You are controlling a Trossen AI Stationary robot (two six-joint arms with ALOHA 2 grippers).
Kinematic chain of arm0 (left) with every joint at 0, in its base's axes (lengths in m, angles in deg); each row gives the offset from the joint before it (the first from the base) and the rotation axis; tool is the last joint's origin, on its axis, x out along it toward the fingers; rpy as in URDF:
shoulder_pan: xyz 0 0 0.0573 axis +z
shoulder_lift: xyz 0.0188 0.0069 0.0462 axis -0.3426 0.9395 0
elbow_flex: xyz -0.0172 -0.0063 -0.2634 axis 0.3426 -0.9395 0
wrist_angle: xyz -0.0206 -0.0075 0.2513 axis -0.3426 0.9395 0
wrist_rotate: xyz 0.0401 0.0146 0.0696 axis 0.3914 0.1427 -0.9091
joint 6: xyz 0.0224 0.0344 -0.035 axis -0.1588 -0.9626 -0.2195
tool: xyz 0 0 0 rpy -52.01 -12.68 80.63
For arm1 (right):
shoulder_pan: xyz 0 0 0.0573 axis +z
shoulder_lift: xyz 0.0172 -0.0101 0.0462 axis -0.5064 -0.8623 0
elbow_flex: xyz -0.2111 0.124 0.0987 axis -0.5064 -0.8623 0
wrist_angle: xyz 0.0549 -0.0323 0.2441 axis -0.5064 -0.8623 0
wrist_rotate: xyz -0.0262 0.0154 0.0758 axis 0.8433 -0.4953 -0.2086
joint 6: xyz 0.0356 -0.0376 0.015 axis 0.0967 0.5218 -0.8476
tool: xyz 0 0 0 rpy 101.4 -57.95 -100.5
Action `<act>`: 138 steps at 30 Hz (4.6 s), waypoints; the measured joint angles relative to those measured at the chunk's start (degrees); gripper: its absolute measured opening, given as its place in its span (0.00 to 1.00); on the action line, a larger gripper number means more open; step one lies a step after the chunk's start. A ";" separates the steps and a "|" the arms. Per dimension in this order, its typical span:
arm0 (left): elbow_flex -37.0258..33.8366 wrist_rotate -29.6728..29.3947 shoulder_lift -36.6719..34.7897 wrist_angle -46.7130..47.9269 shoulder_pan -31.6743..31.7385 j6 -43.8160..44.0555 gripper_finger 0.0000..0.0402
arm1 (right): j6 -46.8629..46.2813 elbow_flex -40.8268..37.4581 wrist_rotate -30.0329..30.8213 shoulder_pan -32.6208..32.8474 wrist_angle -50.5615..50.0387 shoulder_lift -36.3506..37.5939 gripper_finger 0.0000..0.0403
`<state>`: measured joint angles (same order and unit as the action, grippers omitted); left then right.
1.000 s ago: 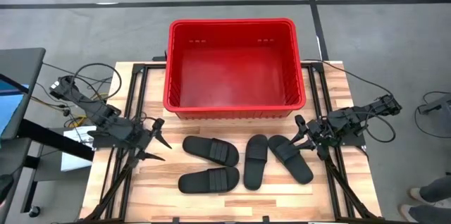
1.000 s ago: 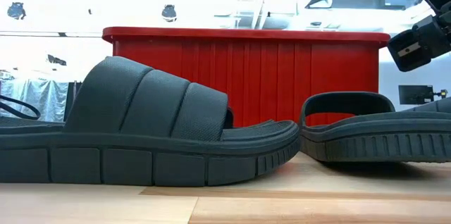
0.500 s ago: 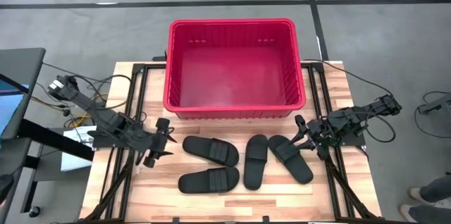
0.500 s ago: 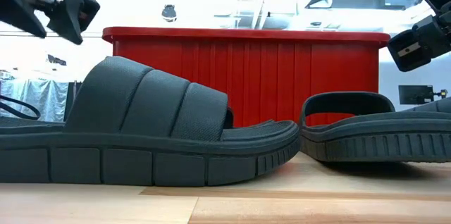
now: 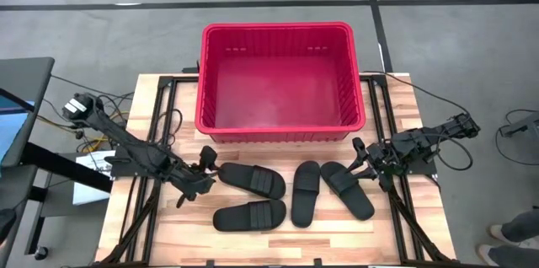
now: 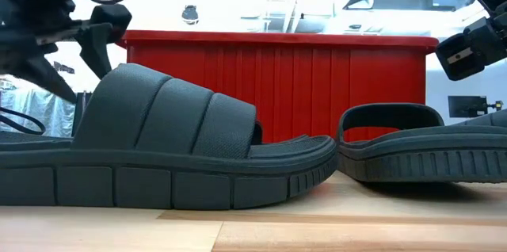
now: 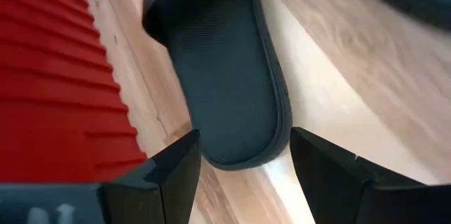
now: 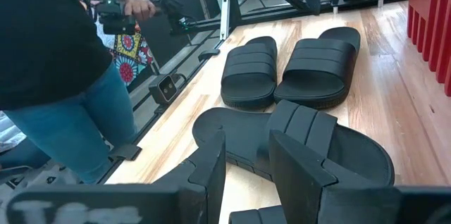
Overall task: Pick and place slides into bin
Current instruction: Put the black slide into the red container
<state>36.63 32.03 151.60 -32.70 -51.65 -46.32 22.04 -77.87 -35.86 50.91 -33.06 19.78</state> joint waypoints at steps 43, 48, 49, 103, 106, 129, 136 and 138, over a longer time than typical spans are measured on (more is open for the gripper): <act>-0.20 0.57 17.10 -10.59 1.24 -15.12 0.51 | 0.00 0.00 0.00 -0.01 0.01 -0.02 0.25; -0.22 -2.80 17.10 -8.76 2.82 -15.08 0.46 | 0.00 0.00 0.00 0.00 0.02 0.00 0.25; -0.22 -2.51 17.10 -8.57 3.24 -15.08 0.45 | -0.01 0.00 0.00 0.00 0.01 -0.02 0.25; 13.19 -8.60 13.61 7.17 -3.23 -9.76 0.09 | -0.01 0.00 0.00 -0.01 0.00 0.00 0.25; 15.04 -10.55 11.80 8.98 -3.20 -9.57 0.09 | 0.00 0.00 0.00 0.00 0.02 -0.02 0.25; 33.64 -24.53 -0.92 12.62 0.33 0.16 0.09 | -0.01 0.01 0.00 -0.02 0.02 -0.02 0.25; 38.38 -26.29 -0.89 12.70 7.27 0.37 0.09 | 0.00 0.00 0.00 -0.01 0.02 -0.02 0.25; 39.68 -26.34 -0.89 12.73 9.67 0.32 0.09 | 0.00 0.00 0.00 0.00 0.02 -0.02 0.25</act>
<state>76.31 5.70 150.71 -19.97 -41.98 -46.00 22.03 -77.87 -35.86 50.92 -33.04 19.76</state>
